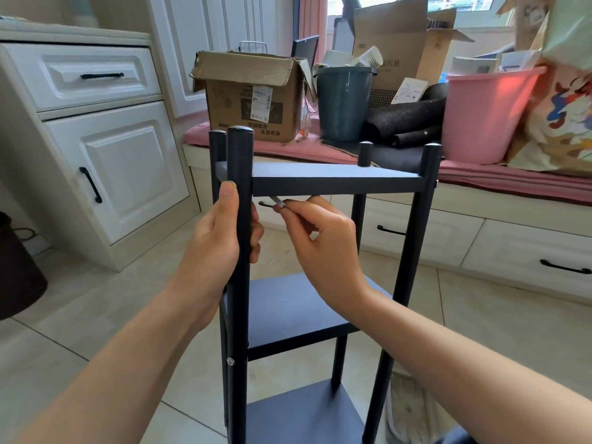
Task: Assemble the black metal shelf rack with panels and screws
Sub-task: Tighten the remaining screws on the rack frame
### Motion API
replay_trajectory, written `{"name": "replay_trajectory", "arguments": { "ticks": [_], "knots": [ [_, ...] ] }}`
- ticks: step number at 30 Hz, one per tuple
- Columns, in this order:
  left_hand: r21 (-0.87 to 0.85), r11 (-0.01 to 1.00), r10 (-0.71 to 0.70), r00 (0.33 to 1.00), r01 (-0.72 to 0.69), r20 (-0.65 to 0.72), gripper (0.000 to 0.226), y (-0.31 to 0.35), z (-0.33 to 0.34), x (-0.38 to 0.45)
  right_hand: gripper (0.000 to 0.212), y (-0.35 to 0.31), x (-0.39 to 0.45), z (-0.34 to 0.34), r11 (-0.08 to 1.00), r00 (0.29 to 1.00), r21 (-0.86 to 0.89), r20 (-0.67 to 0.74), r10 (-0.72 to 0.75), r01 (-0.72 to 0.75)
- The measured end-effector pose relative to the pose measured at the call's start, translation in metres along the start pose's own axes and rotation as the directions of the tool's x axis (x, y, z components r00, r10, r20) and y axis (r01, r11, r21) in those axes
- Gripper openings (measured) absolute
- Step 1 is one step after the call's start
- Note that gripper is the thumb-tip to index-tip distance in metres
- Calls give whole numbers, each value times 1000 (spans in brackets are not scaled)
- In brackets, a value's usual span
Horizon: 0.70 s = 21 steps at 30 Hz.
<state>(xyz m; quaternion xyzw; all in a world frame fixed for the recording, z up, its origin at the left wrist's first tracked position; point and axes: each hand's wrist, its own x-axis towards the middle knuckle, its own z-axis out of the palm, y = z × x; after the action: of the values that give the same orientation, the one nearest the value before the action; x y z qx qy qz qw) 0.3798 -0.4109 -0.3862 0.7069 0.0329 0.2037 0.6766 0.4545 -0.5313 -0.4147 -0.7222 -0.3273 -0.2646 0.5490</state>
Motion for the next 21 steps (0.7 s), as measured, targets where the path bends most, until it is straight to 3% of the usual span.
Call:
{"name": "replay_trajectory", "arguments": {
  "ticks": [21],
  "knots": [
    [-3,1000,6,999,-6,39,59,2,7,-3,11,0,2,2,999,999,-23,-23,41,-41]
  ]
}}
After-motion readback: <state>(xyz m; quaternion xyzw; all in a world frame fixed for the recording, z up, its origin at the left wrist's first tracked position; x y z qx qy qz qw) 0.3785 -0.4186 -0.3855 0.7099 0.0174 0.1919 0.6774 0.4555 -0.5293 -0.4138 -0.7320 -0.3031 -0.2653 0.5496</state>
